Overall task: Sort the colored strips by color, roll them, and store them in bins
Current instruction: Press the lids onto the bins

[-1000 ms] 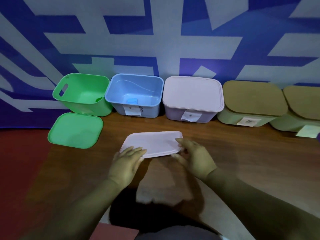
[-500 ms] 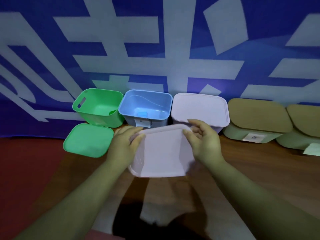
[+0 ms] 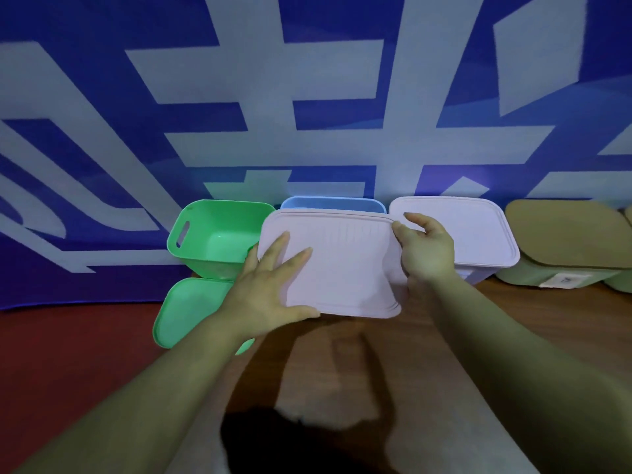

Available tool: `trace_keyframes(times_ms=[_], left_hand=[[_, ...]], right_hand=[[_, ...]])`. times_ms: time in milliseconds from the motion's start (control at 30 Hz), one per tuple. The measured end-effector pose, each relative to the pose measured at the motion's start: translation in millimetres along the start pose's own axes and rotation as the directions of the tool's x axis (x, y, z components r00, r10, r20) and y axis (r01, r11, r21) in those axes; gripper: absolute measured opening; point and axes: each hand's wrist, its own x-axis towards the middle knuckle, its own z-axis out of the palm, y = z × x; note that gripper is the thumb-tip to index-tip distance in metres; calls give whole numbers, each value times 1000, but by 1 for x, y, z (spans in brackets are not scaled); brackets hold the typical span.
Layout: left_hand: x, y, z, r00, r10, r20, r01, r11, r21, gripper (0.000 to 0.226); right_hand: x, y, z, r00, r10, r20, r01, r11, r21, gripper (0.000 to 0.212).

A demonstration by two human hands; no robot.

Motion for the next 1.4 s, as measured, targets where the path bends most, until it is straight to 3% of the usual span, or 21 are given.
trace_keyframes(times_ms=[133, 267, 400, 533, 633, 733, 867, 1067, 1400], left_hand=[[30, -26, -8, 998, 65, 17, -66, 990, 123, 102], [61, -38, -5, 997, 78, -3, -77, 982, 171, 102], [93, -43, 2, 996, 54, -74, -38, 979, 198, 102], [116, -48, 11, 999, 22, -48, -11, 976, 218, 102], [128, -50, 16, 999, 12, -36, -3, 975, 223, 102], [133, -51, 24, 1000, 4, -23, 1, 975, 221, 102], [136, -50, 33, 999, -9, -47, 19, 977, 212, 100], [137, -49, 34, 999, -13, -45, 23, 974, 227, 100], [134, -42, 39, 1000, -1, -15, 6, 955, 297, 103]], right_hand=[[11, 0, 23, 998, 43, -53, -42, 999, 30, 28], [26, 2, 43, 996, -5, -88, -7, 992, -129, 31], [39, 0, 51, 983, -168, 79, 185, 921, -344, 45], [52, 11, 48, 913, -221, 344, 394, 700, -596, 65], [60, 19, 40, 833, -233, 502, 537, 561, -630, 77], [62, 28, 32, 785, -187, 591, 605, 439, -664, 89], [67, 42, 27, 732, -155, 663, 678, 262, -687, 90], [73, 50, 28, 728, -98, 679, 679, 243, -693, 93], [74, 52, 21, 669, -137, 730, 741, 196, -642, 74]])
